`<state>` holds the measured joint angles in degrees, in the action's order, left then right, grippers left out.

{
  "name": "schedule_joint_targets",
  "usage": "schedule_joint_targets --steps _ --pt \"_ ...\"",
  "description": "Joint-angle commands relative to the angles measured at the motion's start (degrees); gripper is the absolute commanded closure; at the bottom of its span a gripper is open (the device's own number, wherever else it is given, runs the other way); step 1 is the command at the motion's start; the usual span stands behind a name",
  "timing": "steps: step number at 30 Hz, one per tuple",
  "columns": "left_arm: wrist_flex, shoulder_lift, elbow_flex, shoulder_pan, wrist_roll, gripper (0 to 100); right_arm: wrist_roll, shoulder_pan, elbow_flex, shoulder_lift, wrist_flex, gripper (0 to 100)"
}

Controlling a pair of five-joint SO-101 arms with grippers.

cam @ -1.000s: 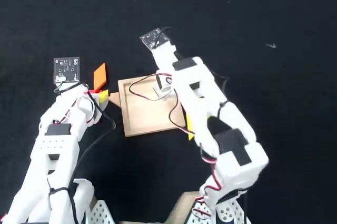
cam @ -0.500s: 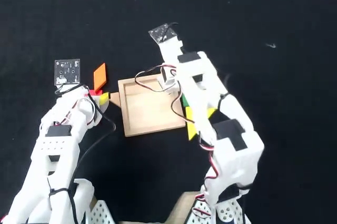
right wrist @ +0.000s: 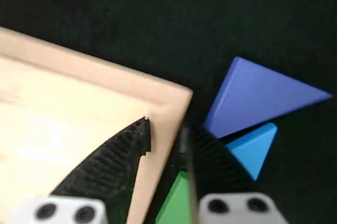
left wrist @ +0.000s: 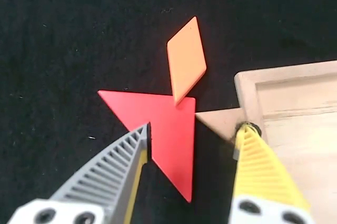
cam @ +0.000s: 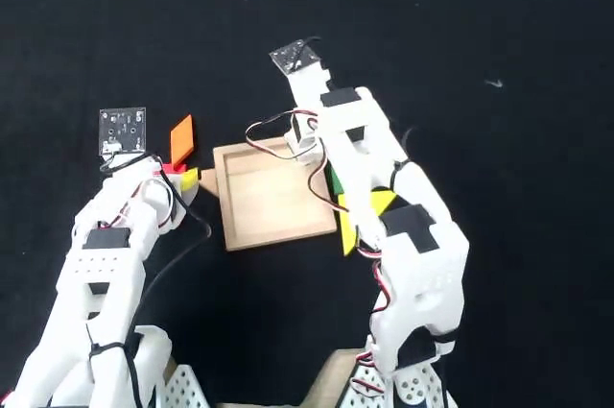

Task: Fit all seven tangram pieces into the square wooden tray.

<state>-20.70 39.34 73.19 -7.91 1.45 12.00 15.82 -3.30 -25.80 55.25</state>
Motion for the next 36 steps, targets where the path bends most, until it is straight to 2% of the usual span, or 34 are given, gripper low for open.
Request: schedule_joint_targets --steps 1,10,14,26,36 --pt "0.97 1.32 -0.48 0.04 -0.70 74 0.00 -0.70 2.42 0.48 0.53 97.5" --pt "0.97 1.32 -0.48 0.13 -0.70 74 -0.79 -7.30 2.33 0.66 3.43 98.0" --pt "0.97 1.32 -0.48 0.13 -0.70 74 -7.12 -9.76 2.07 0.66 3.69 98.0" --pt "0.97 1.32 -0.48 0.13 -0.70 74 -20.66 -8.88 2.42 0.66 3.43 98.1" --pt "1.05 1.32 -0.57 0.13 -0.70 74 -23.56 -4.31 3.65 0.75 3.78 97.6"
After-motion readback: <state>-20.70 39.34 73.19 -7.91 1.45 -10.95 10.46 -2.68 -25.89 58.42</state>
